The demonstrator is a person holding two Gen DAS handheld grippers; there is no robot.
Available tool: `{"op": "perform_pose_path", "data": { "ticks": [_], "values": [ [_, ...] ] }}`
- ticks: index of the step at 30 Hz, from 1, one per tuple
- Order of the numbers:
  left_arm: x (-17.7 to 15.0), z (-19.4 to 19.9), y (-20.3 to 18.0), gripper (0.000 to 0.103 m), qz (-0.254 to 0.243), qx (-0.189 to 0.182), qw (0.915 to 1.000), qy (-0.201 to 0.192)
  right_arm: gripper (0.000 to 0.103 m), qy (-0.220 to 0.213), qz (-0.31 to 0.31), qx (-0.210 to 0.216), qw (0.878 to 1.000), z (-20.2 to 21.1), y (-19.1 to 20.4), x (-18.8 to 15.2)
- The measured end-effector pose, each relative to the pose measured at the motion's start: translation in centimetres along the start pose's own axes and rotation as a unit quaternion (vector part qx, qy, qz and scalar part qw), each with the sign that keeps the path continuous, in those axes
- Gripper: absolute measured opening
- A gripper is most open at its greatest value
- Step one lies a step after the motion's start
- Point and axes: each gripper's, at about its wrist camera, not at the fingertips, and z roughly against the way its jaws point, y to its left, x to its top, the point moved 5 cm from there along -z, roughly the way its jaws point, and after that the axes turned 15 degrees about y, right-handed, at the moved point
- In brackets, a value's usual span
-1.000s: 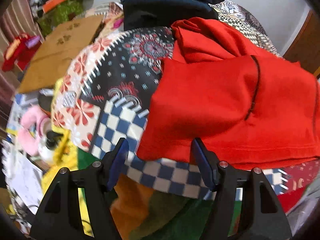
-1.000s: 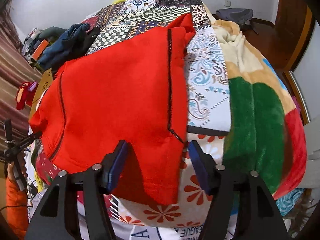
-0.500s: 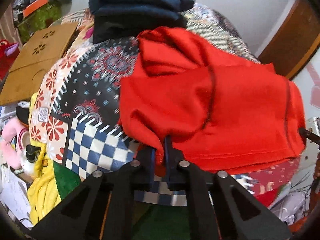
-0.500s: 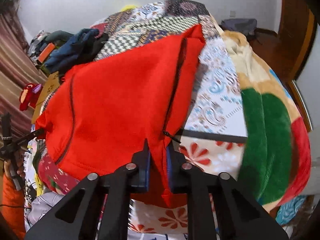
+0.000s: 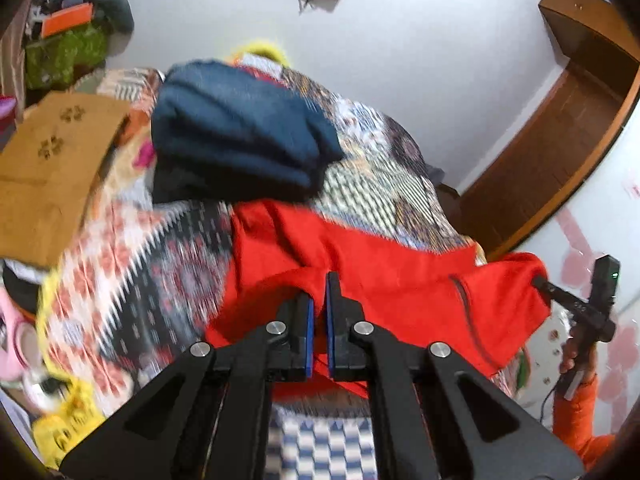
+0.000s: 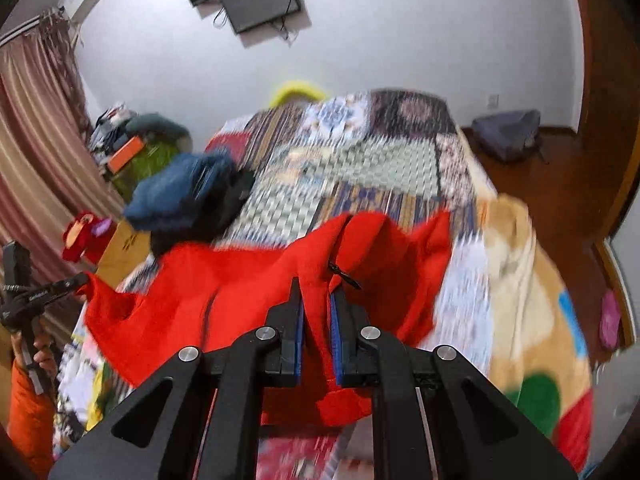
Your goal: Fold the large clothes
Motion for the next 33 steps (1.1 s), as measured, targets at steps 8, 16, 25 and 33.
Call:
{"op": "perform_pose_path", "data": {
  "ticks": [8,16,25,33],
  "values": [
    [8.2,-4.6,2.4,0.004,0.025,0.087,0.9958,-0.012,0.019,-0.004,-0.071,-0.029,0.997,-4.1,-3.5,5.8],
    [9.5,-7.2,1.5,0.026,0.002,0.142,0.9898,-0.015,0.042,-0.030,-0.081,-0.065,0.994,-2.5,-4.0,6.0],
    [7.1,-7.2,-2.0,0.047,-0.061,0.167,0.9840,-0.012,0.054,0.043,0.004,-0.067,0.997,-4.8,-0.8,3.2],
    [1.0,-12.2,-4.3,0.053,-0.084,0.144,0.9834,0.071,0.057,0.106,0.081,-0.139,0.981,-8.0,0.9,-1.3]
  ]
}}
